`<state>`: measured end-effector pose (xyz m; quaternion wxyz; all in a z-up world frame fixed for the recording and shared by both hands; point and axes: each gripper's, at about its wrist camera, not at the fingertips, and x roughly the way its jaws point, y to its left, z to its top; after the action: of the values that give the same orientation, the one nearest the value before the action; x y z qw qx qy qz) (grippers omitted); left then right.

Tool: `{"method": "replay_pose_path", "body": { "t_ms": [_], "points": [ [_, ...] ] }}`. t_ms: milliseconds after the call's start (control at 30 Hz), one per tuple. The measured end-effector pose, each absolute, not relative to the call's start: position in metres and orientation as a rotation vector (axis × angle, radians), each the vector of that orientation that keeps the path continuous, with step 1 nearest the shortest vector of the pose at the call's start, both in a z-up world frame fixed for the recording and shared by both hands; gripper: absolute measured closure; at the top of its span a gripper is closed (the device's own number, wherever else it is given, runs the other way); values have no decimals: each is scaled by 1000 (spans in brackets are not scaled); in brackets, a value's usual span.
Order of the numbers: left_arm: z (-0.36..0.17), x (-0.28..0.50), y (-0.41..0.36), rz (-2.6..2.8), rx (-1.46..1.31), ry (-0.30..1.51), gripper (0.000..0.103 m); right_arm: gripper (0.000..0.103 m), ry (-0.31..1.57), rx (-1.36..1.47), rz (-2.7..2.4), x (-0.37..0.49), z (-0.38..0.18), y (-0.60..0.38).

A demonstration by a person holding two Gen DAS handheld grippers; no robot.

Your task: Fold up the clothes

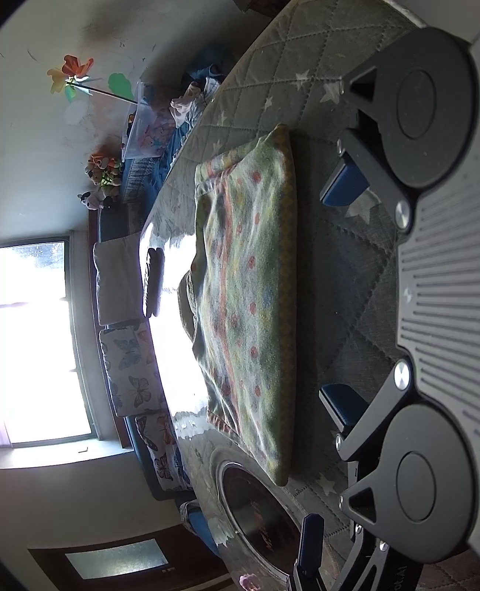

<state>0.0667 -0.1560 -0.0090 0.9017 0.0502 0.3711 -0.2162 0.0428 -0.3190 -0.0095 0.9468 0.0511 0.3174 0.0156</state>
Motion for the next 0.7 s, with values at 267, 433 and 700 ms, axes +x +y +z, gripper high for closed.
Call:
{"method": "replay_pose_path", "body": {
  "t_ms": [267, 433, 700],
  "points": [
    [-11, 76, -158, -446, 107, 777, 0, 0, 657, 106, 25, 52, -13, -321],
    [-12, 81, -159, -449, 106, 782, 0, 0, 664, 110, 16, 57, -14, -323],
    [-12, 91, -159, -448, 108, 775, 0, 0, 670, 111, 17, 67, -15, -322]
  ]
}}
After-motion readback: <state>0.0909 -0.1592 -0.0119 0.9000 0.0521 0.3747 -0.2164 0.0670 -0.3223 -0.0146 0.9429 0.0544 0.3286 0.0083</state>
